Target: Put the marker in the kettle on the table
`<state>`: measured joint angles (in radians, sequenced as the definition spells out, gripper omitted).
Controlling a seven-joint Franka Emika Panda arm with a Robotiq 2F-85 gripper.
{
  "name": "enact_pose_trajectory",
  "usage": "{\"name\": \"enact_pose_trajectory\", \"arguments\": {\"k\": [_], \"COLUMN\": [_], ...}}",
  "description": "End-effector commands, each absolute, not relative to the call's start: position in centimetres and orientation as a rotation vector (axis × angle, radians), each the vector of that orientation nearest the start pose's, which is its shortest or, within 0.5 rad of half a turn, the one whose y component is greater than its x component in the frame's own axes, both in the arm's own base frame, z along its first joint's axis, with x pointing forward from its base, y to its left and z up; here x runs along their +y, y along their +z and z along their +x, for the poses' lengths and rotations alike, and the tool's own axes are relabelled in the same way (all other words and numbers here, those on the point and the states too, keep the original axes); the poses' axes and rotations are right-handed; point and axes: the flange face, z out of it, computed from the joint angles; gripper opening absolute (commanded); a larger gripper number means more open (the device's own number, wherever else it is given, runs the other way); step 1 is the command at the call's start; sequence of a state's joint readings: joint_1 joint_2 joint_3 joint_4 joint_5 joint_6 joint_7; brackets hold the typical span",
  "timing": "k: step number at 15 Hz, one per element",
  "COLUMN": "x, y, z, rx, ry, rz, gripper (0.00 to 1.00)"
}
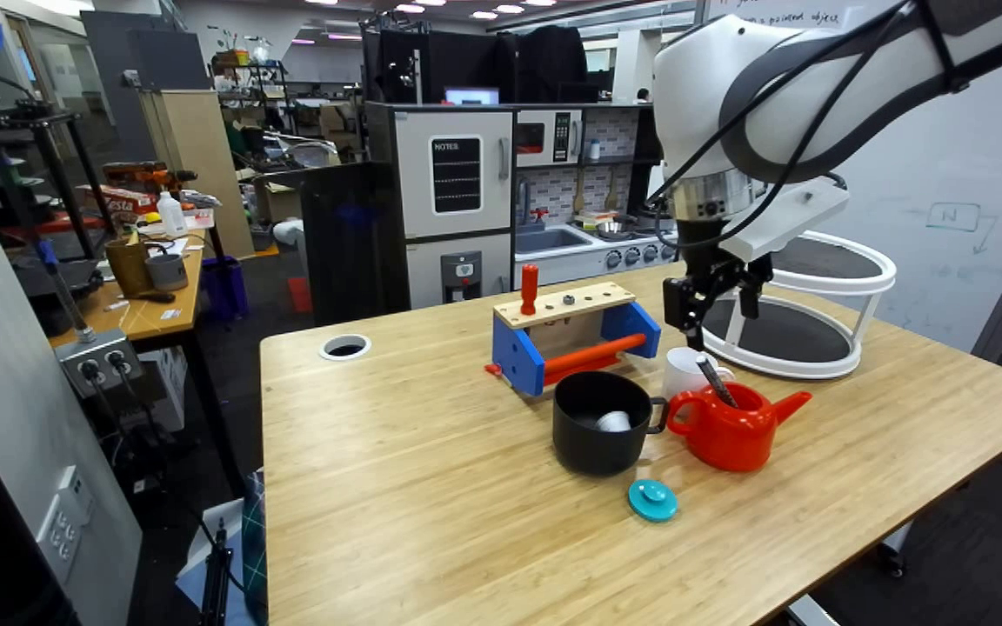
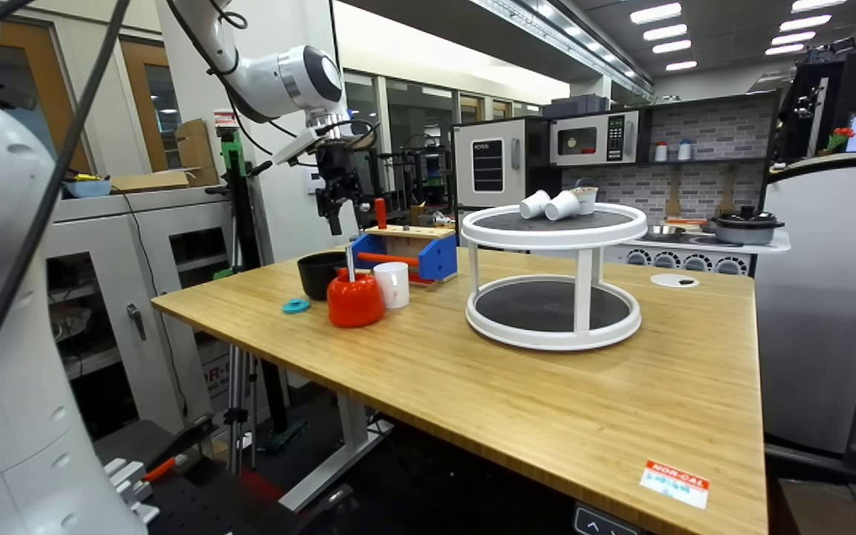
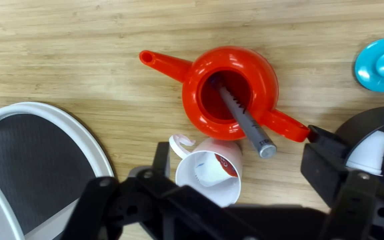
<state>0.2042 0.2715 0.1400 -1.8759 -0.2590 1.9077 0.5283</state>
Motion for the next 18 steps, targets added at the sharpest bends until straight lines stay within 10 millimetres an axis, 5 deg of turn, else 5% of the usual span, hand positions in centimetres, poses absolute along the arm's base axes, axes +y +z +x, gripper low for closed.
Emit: {"name": "enact_pose_trajectory", "arguments": {"k": [1,9,18], "x": [18.2,20.0,18.6], "y": [35.4,34.0,32.2], "z": [56.4,56.3,60.0], "rx": [0.136,0.042,0.062], "ry": [0.298,0.383,0.372], "rz": [-3.368,-3.27,-3.291], "gripper": [1.0,1.0,1.0]}}
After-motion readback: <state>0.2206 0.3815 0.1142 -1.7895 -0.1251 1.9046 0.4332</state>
